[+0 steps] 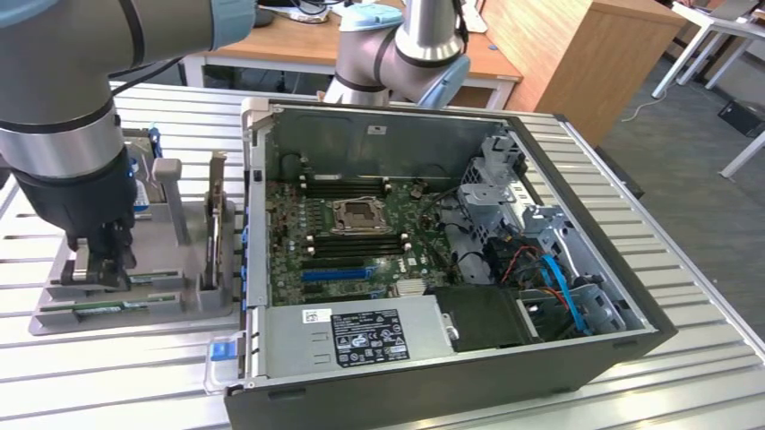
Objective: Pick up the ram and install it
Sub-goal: 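Pick up the ram and move it above insertion slot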
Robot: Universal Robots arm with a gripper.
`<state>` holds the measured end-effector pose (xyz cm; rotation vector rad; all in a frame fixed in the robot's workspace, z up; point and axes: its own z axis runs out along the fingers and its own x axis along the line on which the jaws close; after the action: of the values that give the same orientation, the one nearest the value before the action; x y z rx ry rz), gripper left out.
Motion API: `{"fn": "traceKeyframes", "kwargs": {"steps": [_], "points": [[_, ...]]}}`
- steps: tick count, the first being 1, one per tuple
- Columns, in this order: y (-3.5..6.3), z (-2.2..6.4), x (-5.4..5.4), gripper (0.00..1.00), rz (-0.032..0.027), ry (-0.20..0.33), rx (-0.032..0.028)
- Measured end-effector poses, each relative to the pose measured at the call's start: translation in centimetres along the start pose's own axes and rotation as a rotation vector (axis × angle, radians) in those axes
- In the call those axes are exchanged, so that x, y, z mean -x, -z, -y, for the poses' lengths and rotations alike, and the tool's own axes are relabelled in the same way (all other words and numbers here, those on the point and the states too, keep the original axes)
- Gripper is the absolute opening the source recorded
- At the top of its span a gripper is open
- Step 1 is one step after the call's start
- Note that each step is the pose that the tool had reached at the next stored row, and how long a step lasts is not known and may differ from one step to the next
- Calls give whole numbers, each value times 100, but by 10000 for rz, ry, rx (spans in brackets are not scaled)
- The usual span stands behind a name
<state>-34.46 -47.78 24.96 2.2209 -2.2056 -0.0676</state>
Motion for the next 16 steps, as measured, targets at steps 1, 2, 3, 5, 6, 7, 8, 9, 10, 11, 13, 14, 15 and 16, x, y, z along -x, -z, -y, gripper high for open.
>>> {"fn": "traceKeyframes", "kwargs": {"steps": [1, 2, 3, 5, 6, 7, 8, 9, 10, 11, 13, 14, 15, 16], "points": [[-13, 0, -4, 36, -2, 0, 2], [-26, 1, -7, 36, 0, 0, 0], [-38, 1, -10, 36, 0, 0, 0], [-65, 2, -15, 36, 1, 0, 0], [-80, 3, -16, 36, 0, -1, 0], [-95, 3, -17, 36, 0, -1, 0], [-111, 4, -18, 36, 0, 0, 1], [-126, 4, -18, 36, 2, -1, 0], [-140, 5, -18, 36, 5, 0, 0], [-155, 6, -18, 36, 7, 0, 0], [-185, 7, -19, 36, 9, 0, 1], [-200, 7, -19, 36, 10, 0, 0], [-213, 8, -20, 36, 11, 0, 0], [-222, 8, -20, 36, 12, 1, 1]]}}
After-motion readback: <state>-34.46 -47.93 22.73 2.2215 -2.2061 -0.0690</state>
